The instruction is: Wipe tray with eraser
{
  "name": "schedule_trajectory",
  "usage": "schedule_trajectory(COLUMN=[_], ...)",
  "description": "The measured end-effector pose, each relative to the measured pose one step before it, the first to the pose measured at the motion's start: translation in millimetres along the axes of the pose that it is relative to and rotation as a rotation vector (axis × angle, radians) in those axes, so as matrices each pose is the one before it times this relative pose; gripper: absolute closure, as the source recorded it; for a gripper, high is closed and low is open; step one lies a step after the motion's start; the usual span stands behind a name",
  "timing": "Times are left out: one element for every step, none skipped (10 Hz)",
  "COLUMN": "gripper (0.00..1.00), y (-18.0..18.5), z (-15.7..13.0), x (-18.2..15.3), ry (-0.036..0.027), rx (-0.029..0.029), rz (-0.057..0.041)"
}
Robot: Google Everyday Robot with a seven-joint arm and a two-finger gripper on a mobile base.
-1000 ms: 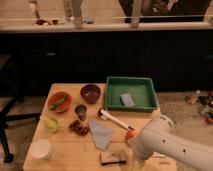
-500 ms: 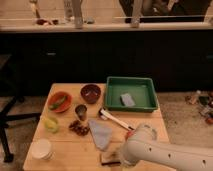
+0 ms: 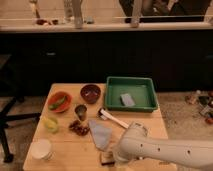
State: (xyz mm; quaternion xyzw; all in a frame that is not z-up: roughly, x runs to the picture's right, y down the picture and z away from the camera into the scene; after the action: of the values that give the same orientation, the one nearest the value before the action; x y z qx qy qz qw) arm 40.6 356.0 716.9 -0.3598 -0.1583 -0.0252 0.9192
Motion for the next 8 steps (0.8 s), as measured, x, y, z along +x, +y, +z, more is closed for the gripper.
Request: schedule_trajectory(gripper=[0.24, 0.33, 0.42, 0.53, 0.63, 0.75, 0.83, 0.93], y=[-5.43, -9.7, -8.77, -7.17, -3.03, -3.21, -0.15, 1.45], z=[4.16, 1.28, 0.82, 1.29, 0.35, -1.17, -1.87, -2.39], x=[1.73, 5.09, 5.42, 7.05, 3.26, 5.2, 6.43, 8.23], ry=[-0.00001, 0.00052, 0.00036, 0.00164, -0.0001, -0.00267, 0.00188, 0.00245], rx=[-0.0053, 0.00027, -0.00059, -0.00378, -0.00142, -0.00062, -0.00337, -0.00612], rz=[-0.00442, 0.00026, 0.00077, -0.00086, -0.00354, -0.00508, -0.0006, 0.00053])
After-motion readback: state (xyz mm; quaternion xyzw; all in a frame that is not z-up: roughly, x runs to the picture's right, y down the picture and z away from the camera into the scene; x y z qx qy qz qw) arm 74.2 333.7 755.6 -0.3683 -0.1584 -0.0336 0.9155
